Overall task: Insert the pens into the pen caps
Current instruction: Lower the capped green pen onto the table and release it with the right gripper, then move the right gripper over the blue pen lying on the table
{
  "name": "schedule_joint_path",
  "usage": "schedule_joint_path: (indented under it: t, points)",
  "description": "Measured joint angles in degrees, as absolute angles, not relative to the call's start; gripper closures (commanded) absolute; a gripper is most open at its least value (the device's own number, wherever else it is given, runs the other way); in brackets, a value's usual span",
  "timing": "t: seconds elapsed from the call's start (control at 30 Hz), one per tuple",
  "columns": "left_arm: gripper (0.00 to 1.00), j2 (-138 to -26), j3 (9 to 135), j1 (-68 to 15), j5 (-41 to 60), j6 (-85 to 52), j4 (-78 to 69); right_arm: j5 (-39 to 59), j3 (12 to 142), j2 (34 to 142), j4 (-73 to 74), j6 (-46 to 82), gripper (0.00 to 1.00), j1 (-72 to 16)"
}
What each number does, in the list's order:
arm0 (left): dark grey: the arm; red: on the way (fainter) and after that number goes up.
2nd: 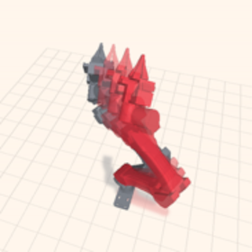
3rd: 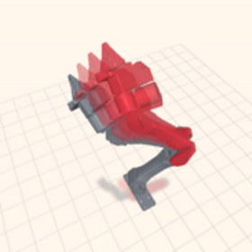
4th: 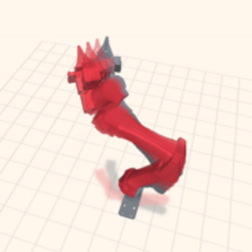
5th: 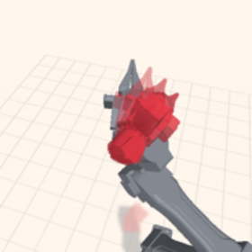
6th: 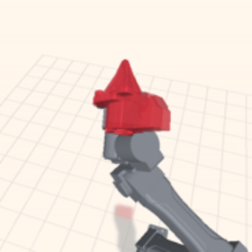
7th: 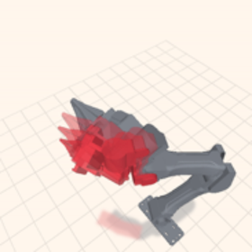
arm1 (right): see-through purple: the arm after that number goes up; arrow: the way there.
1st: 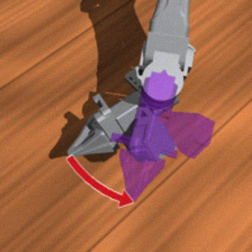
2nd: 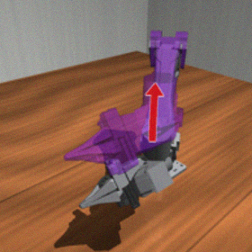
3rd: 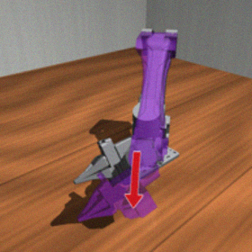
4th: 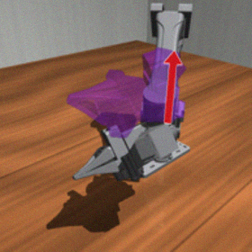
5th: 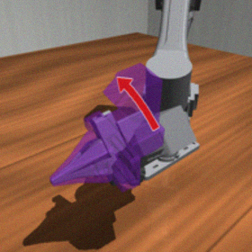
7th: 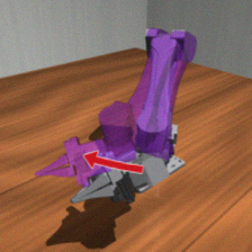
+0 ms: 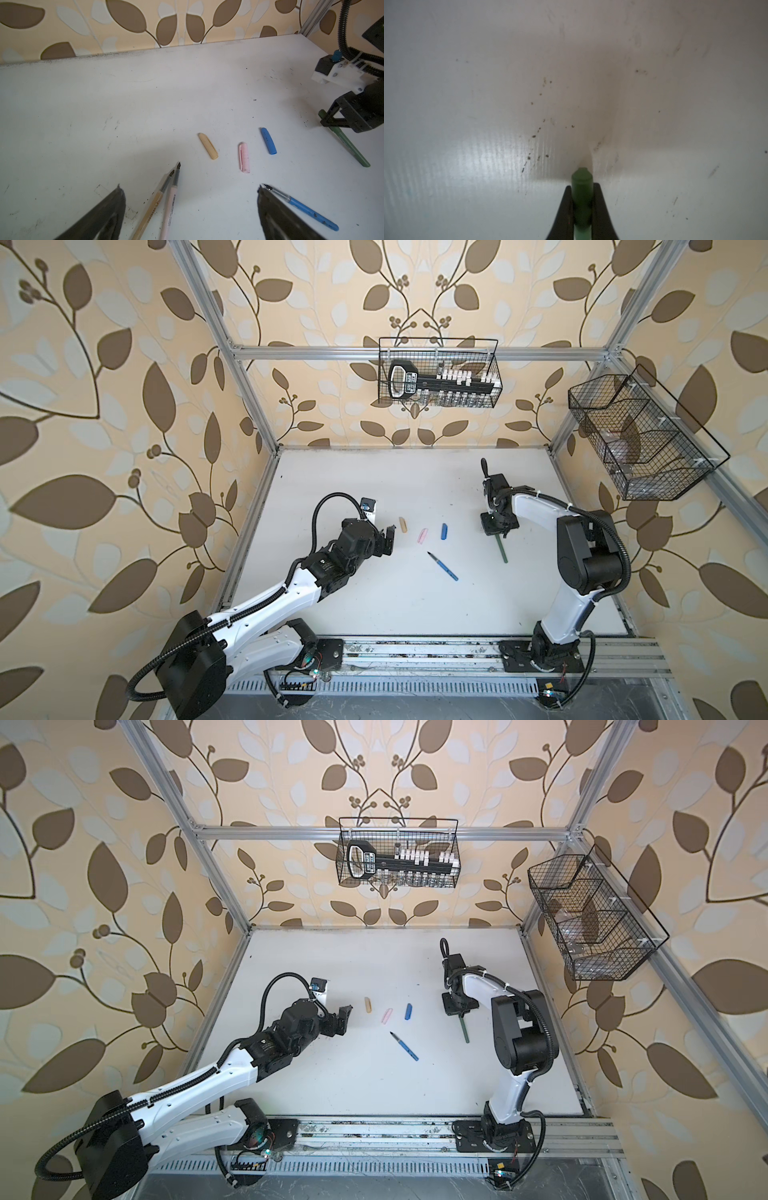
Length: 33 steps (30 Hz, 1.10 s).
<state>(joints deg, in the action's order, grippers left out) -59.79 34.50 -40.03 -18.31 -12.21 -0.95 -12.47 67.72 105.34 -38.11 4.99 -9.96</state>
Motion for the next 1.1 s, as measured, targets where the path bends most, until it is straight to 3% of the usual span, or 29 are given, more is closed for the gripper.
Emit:
schedule_joint_path:
  t: [0.1, 0.37, 0.77, 1.1]
  points:
    - [0.01, -60.62, 34.50, -40.03, -18.04, -12.21, -1.50, -13.58, 67.75, 105.82, -37.34, 4.62, 0.90, -9.67]
    - [0.01, -61.56, 34.50, -40.03, -18.02, -12.23, -1.61, -15.77, 67.88, 106.30, -34.79, 3.84, 0.65, -8.32]
    - [0.01, -61.54, 36.88, -40.03, -18.59, -11.53, 1.10, -15.81, 68.77, 105.12, -32.64, 3.38, 0.53, -8.14]
    - [0.01, -57.89, 33.98, -38.00, -19.92, -9.80, -2.96, -5.87, 62.24, 84.51, -27.77, 4.93, 0.45, -10.96]
